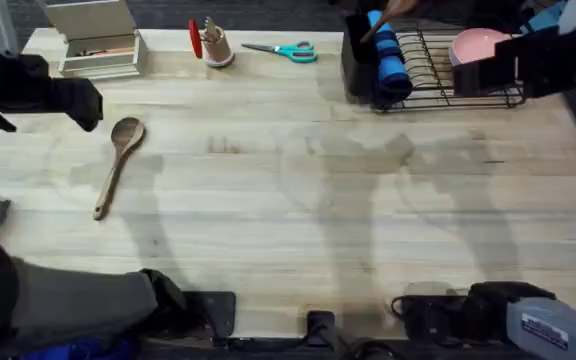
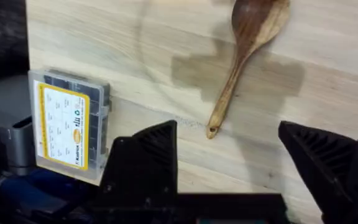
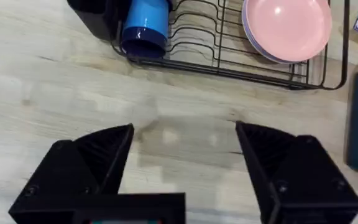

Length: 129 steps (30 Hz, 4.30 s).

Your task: Pick up the spoon on the table one by one and put them onto the rack

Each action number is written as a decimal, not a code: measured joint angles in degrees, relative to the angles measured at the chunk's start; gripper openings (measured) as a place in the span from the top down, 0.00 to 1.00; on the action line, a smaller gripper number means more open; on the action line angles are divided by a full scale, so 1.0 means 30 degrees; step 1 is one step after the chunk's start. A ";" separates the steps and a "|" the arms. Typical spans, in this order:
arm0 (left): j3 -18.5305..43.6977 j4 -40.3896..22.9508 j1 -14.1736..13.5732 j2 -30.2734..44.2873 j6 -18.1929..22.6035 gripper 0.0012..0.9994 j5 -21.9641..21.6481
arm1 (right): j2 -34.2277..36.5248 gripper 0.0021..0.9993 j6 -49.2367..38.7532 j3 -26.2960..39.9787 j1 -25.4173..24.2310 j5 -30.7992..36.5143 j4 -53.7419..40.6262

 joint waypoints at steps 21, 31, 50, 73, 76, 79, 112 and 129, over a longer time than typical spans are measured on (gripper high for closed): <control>-0.2773 0.4252 0.0000 0.3920 0.0683 0.00 0.0213 | 0.0000 0.00 -0.0284 0.0000 0.0000 0.0000 0.0003; -0.4925 0.6956 0.0000 0.3990 0.1622 0.00 0.1227 | 0.0000 0.00 -0.0291 0.0000 0.0000 0.0000 0.0007; -0.4911 0.7329 0.0022 0.5792 0.1734 0.01 0.2434 | 0.0000 0.00 -0.0299 0.0000 0.0000 0.0000 0.0000; -0.4874 0.6535 0.0022 0.5793 0.1719 0.01 0.2382 | 0.0000 0.00 -0.0299 0.0000 0.0000 0.0000 0.0015; -0.4874 0.6594 0.0022 0.5793 0.1727 0.01 0.2390 | 0.0000 0.00 -0.0299 0.0000 0.0000 0.0000 0.0015; -0.4874 0.6601 0.0022 0.5792 0.1855 0.01 0.2397 | 0.0000 0.00 -0.0299 0.0000 0.0000 0.0000 0.0014; -0.4335 0.6433 0.0131 0.6383 0.3741 0.28 0.3149 | 0.0000 0.00 -0.0299 0.0000 0.0000 0.0000 0.0015; -0.4262 0.6521 0.0124 0.6383 0.3810 0.95 0.2961 | 0.0000 0.00 -0.0299 0.0000 0.0000 0.0000 0.0015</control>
